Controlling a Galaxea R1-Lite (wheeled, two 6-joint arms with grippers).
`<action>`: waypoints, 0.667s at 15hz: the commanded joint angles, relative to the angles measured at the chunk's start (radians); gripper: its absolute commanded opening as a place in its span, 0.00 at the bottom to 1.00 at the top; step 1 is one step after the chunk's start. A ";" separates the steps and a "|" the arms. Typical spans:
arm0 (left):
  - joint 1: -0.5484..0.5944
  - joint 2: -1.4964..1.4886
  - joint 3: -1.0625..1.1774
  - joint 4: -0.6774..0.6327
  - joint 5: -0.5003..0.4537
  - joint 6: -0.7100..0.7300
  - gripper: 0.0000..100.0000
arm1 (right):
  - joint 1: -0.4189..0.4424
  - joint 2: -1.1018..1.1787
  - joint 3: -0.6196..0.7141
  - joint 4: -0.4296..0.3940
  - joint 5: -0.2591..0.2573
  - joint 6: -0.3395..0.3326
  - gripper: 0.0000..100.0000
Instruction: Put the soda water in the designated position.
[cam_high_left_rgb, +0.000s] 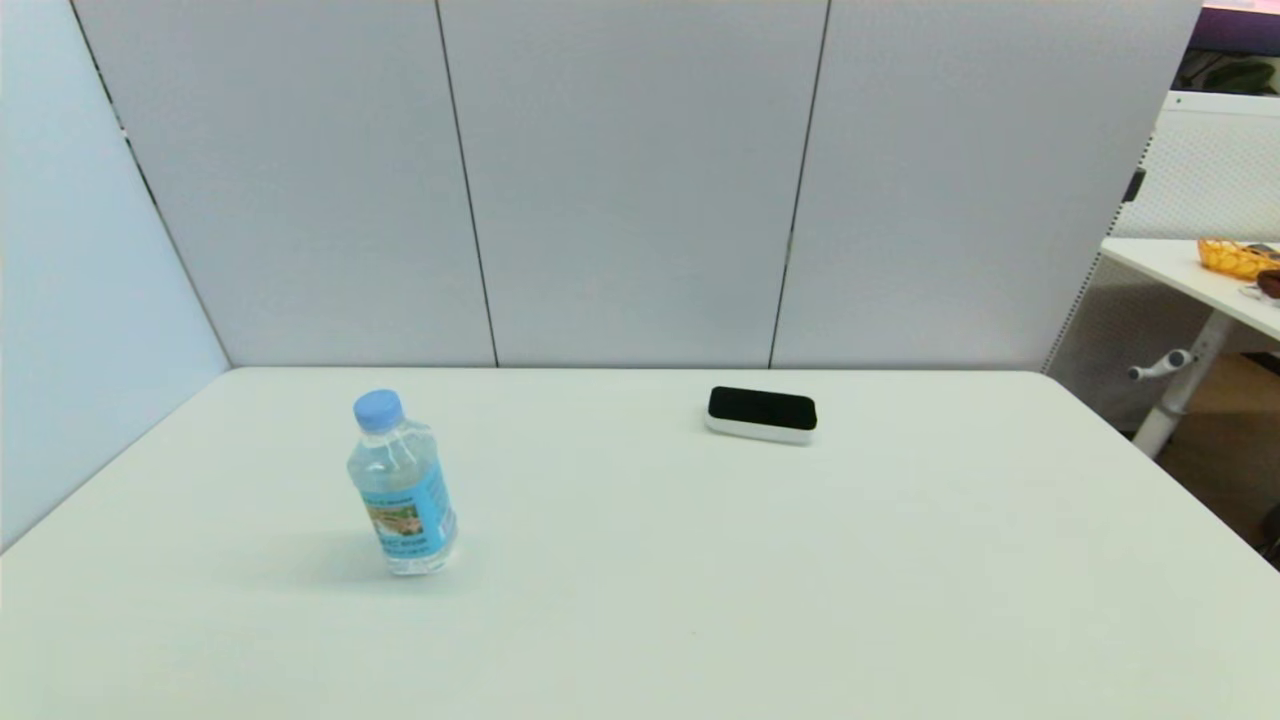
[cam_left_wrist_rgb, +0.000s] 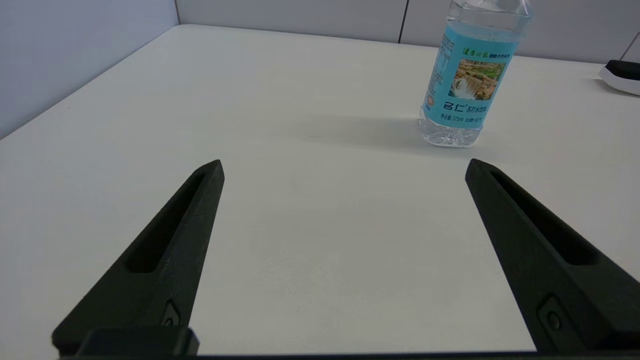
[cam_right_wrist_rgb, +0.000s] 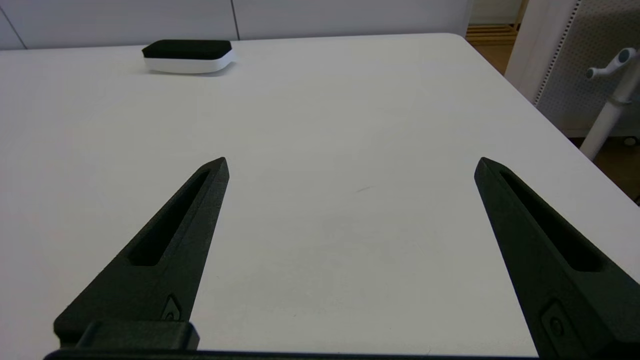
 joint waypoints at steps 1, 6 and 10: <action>0.000 0.001 0.000 -0.001 0.000 0.000 1.00 | 0.000 -0.001 0.002 -0.001 0.000 0.000 1.00; 0.000 0.001 0.000 -0.001 -0.003 0.004 1.00 | 0.000 -0.001 0.002 -0.001 0.000 0.000 1.00; 0.000 0.001 0.000 -0.002 0.000 -0.029 1.00 | 0.000 0.001 0.000 -0.001 0.000 0.000 1.00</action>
